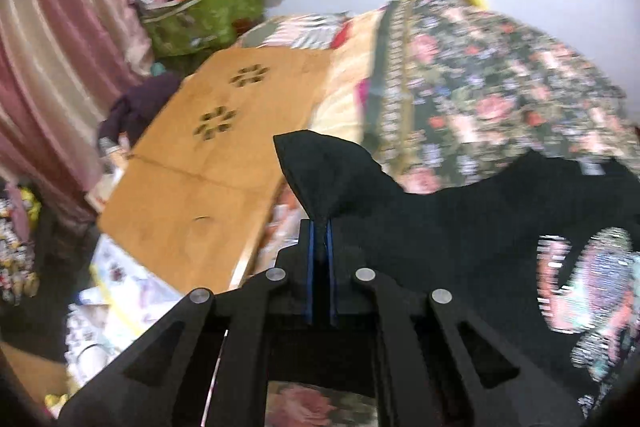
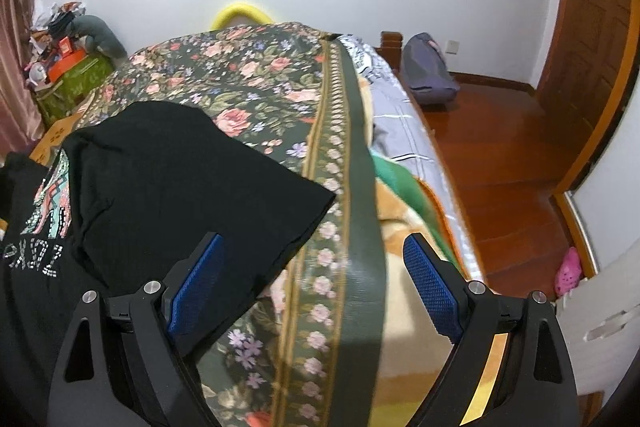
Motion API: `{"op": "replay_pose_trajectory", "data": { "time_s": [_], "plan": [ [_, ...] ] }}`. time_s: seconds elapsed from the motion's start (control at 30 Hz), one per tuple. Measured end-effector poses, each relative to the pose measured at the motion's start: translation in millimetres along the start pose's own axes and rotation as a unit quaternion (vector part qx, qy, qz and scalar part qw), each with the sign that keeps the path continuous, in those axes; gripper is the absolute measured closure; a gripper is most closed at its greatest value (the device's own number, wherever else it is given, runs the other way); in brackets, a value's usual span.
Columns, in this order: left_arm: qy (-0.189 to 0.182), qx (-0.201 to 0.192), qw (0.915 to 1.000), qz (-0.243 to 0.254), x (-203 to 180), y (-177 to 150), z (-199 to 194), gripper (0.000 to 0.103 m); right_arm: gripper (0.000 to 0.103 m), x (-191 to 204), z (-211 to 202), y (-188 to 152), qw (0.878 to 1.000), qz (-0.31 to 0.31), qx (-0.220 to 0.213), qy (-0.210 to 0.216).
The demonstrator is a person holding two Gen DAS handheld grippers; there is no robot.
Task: Fold small clothes
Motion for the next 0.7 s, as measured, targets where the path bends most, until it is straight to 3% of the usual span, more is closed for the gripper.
{"op": "replay_pose_trajectory", "data": {
  "time_s": [0.17, 0.23, 0.4, 0.47, 0.53, 0.57, 0.63, 0.7],
  "plan": [
    [-0.09, 0.019, 0.9956, 0.02, -52.3, -23.3, -27.8, 0.098, 0.029, 6.9, 27.2, 4.6, 1.0, 0.009, 0.014, 0.017],
    [-0.117, 0.022, 0.9924, 0.033, -74.9, -30.2, -39.3, 0.098, 0.042, 8.7, 39.2, 4.5, 0.999, 0.016, 0.022, 0.022],
    [-0.181, 0.032, 0.9808, 0.066, -138.0, -47.9, -63.3, 0.098, 0.047, 11.4, 48.0, 4.8, 0.999, 0.023, 0.014, 0.028],
    [-0.197, 0.042, 0.977, 0.071, -163.4, -55.5, -62.2, 0.098, 0.055, 12.0, 50.4, 6.6, 0.999, 0.024, 0.011, 0.033],
    [-0.2, 0.051, 0.9753, 0.078, -179.2, -63.8, -59.1, 0.095, 0.073, 13.0, 53.4, 7.0, 0.999, 0.022, 0.015, 0.037],
    [-0.202, 0.06, 0.9739, 0.084, -186.5, -68.6, -57.2, 0.089, 0.076, 13.5, 54.4, 7.8, 0.999, 0.02, 0.015, 0.036],
    [-0.214, 0.069, 0.9694, 0.098, -193.8, -75.4, -59.7, 0.079, 0.093, 13.8, 54.5, 9.3, 0.999, 0.009, 0.016, 0.03],
    [-0.217, 0.062, 0.9684, 0.106, -192.2, -78.0, -66.5, 0.055, 0.096, 13.4, 51.5, 10.3, 0.999, 0.004, 0.011, 0.034]
  ]
}}
Point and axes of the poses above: each gripper's, at about its wrist camera, not at the fingertips, and z roughly the way its jaws point, x to its left, y to its top, the point moved 7 cm from there along z, roughly the way its jaws point, and after that the axes turned 12 degrees about -z, right-handed, at the moved point
